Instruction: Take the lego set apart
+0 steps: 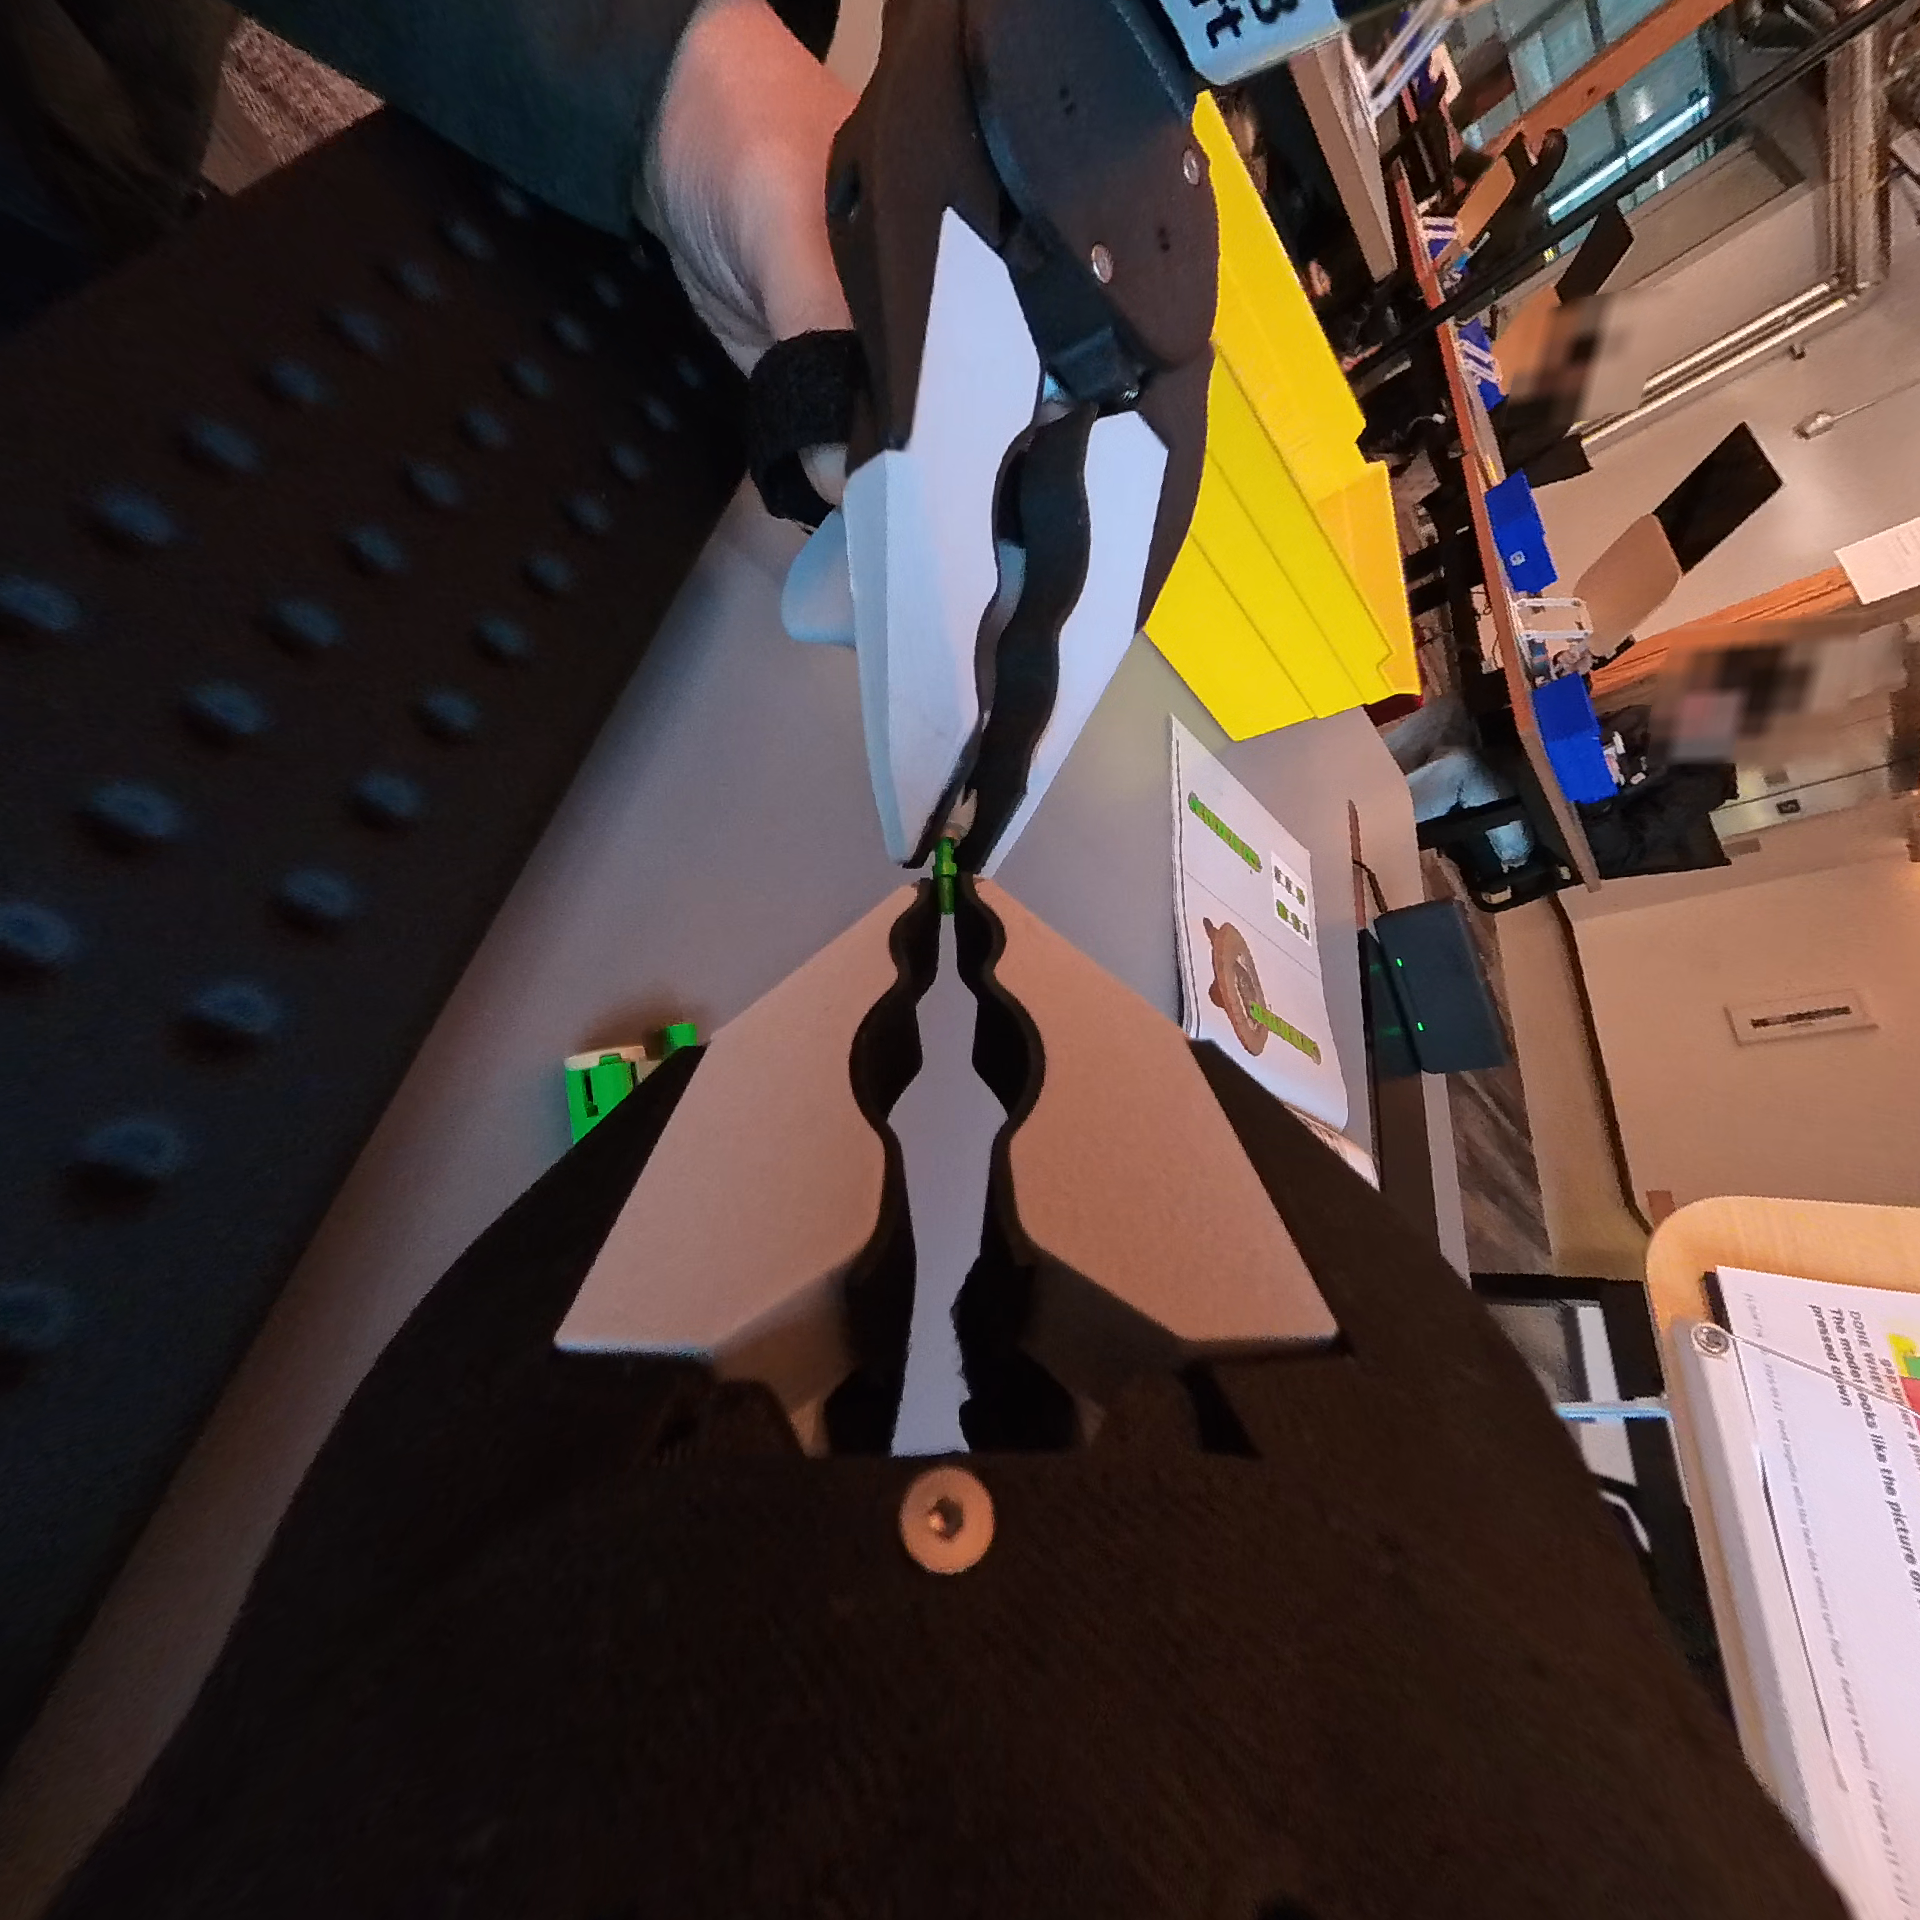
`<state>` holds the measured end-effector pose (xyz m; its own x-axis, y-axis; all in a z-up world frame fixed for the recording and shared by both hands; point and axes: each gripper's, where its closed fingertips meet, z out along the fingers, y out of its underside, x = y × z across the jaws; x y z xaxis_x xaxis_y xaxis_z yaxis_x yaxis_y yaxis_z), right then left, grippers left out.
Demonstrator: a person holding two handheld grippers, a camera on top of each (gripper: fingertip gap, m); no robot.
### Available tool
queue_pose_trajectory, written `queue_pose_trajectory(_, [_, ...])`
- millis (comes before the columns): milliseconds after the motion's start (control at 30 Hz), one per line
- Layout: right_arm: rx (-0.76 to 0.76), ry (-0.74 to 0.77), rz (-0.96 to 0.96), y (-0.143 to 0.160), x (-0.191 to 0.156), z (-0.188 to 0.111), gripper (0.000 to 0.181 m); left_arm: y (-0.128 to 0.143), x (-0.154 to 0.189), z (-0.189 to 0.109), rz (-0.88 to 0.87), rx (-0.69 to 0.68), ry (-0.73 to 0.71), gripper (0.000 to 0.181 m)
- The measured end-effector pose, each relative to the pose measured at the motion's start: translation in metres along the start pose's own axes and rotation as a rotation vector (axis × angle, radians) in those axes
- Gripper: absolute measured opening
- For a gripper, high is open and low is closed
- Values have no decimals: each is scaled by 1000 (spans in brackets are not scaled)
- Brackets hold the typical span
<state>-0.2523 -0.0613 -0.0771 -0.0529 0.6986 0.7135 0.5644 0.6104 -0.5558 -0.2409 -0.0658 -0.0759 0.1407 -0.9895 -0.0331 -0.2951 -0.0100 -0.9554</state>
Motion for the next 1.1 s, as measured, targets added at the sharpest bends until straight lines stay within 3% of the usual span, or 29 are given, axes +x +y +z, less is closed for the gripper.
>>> queue_pose_trajectory(633, [-16, -18, 14, 5, -1, 1, 3, 3, -2, 0, -10, -17, -6, 12])
queue_pose_trajectory(767, [-101, 13, -47, 10, -3, 10, 18, 6, -7, 1, -31, -34, -30, 12])
queue_pose_trajectory(900, [-166, 77, -143, 12, 1, 12, 3, 9, -8, 3, -53, -46, -26, 12])
queue_pose_trajectory(1100, [-225, 60, -115, 17, -1, 14, 2, 13, -10, 3, -91, -62, -18, 12])
